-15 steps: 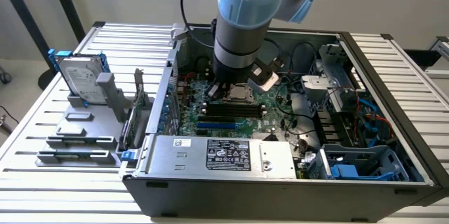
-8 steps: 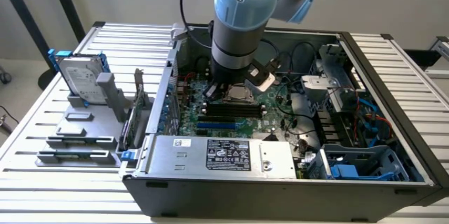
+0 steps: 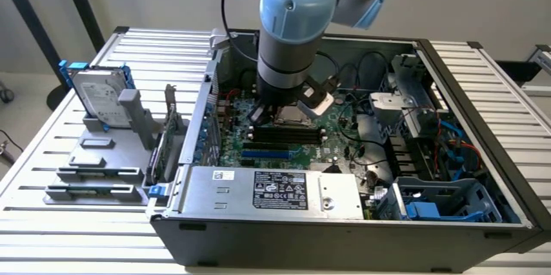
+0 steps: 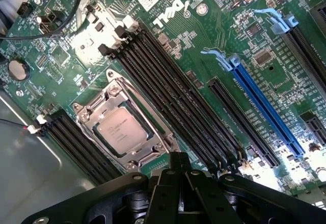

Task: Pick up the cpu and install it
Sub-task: 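Install the first cpu locking lever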

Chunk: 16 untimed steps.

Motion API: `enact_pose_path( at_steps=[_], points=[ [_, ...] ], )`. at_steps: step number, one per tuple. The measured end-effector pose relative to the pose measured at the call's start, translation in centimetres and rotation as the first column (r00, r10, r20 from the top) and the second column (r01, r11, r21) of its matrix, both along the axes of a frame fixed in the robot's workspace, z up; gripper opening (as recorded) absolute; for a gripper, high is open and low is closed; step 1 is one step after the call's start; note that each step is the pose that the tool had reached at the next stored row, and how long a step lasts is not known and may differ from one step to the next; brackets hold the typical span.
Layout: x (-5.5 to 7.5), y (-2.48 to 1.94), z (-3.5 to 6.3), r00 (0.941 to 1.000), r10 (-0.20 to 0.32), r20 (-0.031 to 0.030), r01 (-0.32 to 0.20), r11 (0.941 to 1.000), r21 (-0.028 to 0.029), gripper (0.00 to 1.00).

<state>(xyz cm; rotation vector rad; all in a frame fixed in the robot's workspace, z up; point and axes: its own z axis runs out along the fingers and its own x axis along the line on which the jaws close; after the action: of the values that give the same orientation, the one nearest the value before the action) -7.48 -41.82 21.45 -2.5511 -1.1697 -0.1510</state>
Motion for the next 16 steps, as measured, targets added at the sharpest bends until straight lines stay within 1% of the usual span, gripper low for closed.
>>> enact_pose_path(
  at_steps=[4, 12, 16],
  points=[
    [-0.2, 0.18, -0.40, 1.0000, 0.001, -0.0001, -0.001, 1.0000, -0.0001, 0.11],
    [-0.2, 0.27, -1.19, 1.0000, 0.008, 0.0000, -0.008, 1.0000, 0.0001, 0.11],
    [-0.3, 0.39, -1.50, 0.9999, 0.013, -0.0002, -0.013, 0.9999, -0.0002, 0.11]
  ],
)
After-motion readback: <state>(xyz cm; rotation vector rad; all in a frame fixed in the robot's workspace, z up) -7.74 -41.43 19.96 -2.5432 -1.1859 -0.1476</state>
